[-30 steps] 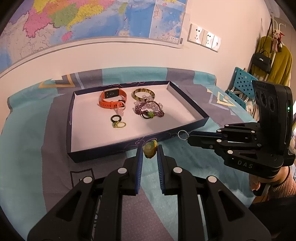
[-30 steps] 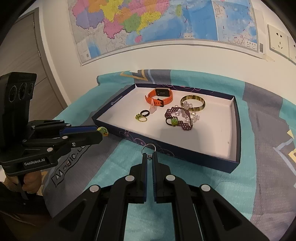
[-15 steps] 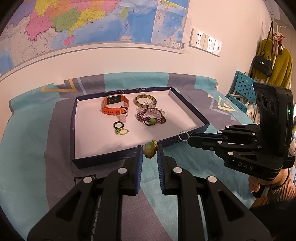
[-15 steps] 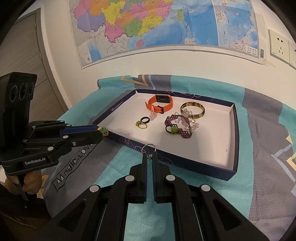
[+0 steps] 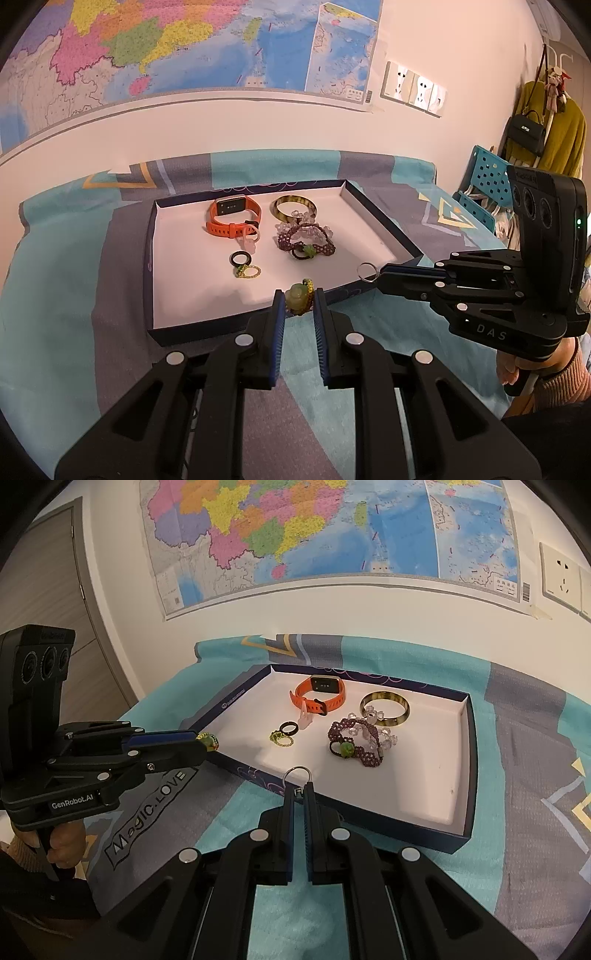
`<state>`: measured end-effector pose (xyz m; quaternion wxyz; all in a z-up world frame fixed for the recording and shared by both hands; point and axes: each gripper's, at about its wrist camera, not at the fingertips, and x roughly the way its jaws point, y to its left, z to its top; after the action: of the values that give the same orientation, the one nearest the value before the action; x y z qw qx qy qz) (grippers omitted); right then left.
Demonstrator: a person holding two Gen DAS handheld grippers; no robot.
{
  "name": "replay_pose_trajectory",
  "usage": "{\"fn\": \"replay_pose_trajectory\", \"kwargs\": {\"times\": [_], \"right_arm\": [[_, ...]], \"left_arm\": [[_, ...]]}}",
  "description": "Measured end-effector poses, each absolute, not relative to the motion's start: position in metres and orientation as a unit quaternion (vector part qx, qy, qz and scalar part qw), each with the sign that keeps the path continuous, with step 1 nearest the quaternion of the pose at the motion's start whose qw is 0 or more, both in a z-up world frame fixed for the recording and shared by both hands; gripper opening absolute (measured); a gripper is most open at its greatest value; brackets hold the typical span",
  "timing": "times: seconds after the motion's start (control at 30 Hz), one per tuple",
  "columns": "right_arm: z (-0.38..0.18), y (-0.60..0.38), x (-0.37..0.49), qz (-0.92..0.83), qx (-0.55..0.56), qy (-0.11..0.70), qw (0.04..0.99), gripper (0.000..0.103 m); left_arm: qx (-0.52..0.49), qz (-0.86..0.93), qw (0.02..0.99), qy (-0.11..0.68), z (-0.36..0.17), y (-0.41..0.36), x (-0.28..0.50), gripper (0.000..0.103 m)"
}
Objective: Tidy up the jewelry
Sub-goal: 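Carry the silver ring and yellow-green pendant with both grippers over the box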
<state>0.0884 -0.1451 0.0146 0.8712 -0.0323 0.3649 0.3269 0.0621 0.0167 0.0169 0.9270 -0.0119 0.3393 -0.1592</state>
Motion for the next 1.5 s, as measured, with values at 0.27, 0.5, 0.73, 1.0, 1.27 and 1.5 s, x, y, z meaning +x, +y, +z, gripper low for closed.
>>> {"fn": "replay_pose_trajectory", "kwargs": {"times": [0.27,0.5,0.73,1.0,1.27,1.5], "right_arm": [[0.014,-0.145,0.090,0.327,-0.032,0.364,0.872,0.004],[0.015,-0.145,0.094,0.327,-0.032,0.364,0.872,0.004],[0.017,-0.145,0.098,0.326,-0.032,0.362,0.873,0.004],[0.018,-0.145,0.102,0.326,-0.031,0.362,0.873,0.004],[0.018,-0.144,0.104,0.326,-0.031,0.362,0.873,0.004],[0.018,-0.144,0.111,0.325,-0.030,0.363,0.873,0.004]], "left_arm": [[-0.013,-0.155,0.927,0.340,0.018,0.018,0.067,0.016],[-0.012,-0.155,0.928,0.338,0.020,0.018,0.072,0.016],[-0.012,-0.154,0.929,0.337,0.020,0.018,0.074,0.016],[-0.011,-0.154,0.929,0.337,0.020,0.018,0.074,0.016],[-0.011,-0.154,0.929,0.337,0.020,0.018,0.075,0.016],[-0.011,-0.153,0.929,0.337,0.021,0.018,0.076,0.016]]}}
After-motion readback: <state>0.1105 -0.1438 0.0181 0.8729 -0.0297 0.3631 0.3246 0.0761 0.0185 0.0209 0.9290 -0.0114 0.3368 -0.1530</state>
